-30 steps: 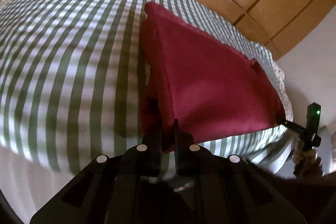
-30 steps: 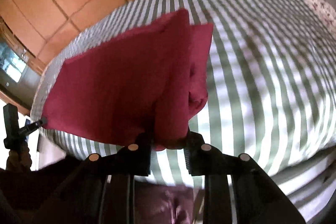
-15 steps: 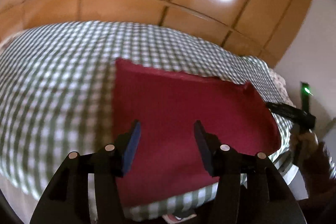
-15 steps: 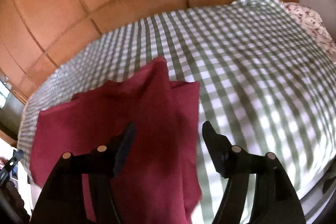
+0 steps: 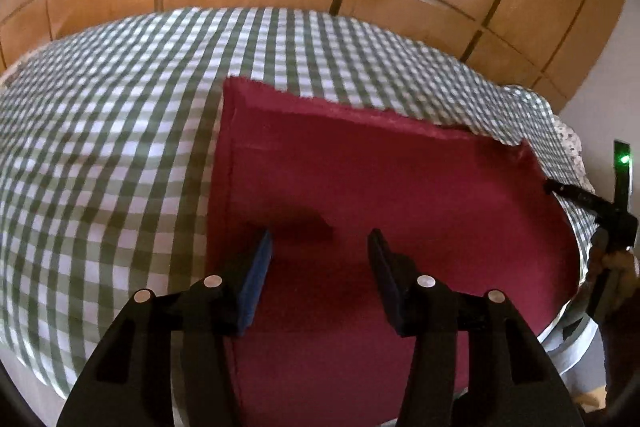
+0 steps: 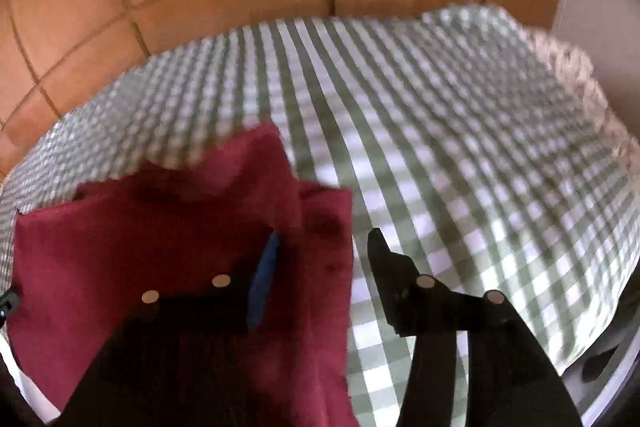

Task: Fold small clothes

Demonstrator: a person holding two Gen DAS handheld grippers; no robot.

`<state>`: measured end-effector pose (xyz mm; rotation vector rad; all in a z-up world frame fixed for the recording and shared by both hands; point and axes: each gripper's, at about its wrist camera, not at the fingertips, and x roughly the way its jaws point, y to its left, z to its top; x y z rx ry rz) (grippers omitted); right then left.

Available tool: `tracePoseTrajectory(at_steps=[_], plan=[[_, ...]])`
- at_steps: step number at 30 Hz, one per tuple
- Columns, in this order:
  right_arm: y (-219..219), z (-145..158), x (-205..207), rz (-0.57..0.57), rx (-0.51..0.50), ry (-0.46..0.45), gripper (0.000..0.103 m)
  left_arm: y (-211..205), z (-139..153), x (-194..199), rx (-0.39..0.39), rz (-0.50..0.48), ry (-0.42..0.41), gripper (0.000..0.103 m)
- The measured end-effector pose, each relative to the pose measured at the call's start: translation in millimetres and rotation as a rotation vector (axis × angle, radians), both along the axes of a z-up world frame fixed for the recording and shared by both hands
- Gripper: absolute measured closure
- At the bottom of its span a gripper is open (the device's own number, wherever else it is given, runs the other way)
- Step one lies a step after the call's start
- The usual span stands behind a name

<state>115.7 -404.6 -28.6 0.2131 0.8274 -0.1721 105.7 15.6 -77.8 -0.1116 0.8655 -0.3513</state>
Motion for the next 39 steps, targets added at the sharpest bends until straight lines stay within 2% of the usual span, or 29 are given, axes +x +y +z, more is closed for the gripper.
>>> tracePoseTrajectory(at_steps=[5, 8, 10, 13, 15, 18, 21, 25, 27, 30, 32, 34, 37, 39], plan=[[71, 8, 9, 0.251, 0.052, -0.021, 0.05, -5, 0, 0, -0.009, -0.001, -0.018, 0.054], [122, -4, 26, 0.408, 0.069, 0.032, 0.047, -11, -4, 5, 0.014, -0.001, -0.019, 0.054], [146, -17, 41, 0.447, 0.037, 0.066, 0.043, -11, -10, 11, 0.033, 0.012, -0.004, 0.053], [154, -34, 76, 0.41, 0.035, 0.134, 0.039, -5, -17, 19, 0.03, 0.037, 0.012, 0.053], [149, -43, 98, 0.351, 0.037, 0.164, 0.04, 0, -20, 24, 0.041, 0.061, 0.018, 0.053], [150, -50, 109, 0.332, 0.01, 0.146, 0.038, 12, -19, 25, -0.014, 0.077, 0.024, 0.054], [160, -56, 102, 0.337, -0.054, 0.097, 0.035, 32, -14, 23, 0.021, 0.157, 0.008, 0.055], [156, -59, 107, 0.339, -0.024, 0.086, 0.034, 77, -5, 4, -0.072, 0.215, 0.005, 0.055], [158, -58, 105, 0.348, -0.031, 0.079, 0.031, 88, 4, -13, -0.078, 0.201, -0.032, 0.055], [160, -55, 102, 0.35, -0.037, 0.076, 0.029, 84, 10, -34, -0.088, 0.128, -0.069, 0.055], [160, -55, 101, 0.349, -0.038, 0.072, 0.029, 68, 8, -45, -0.053, 0.058, -0.072, 0.055], [162, -56, 101, 0.349, -0.042, 0.069, 0.029, 49, -5, -50, 0.027, 0.012, -0.047, 0.055], [162, -55, 99, 0.348, -0.043, 0.063, 0.029, 40, -38, -50, 0.123, 0.019, 0.039, 0.055], [162, -55, 98, 0.346, -0.045, 0.06, 0.029, 50, -46, -55, 0.078, 0.04, 0.045, 0.055]])
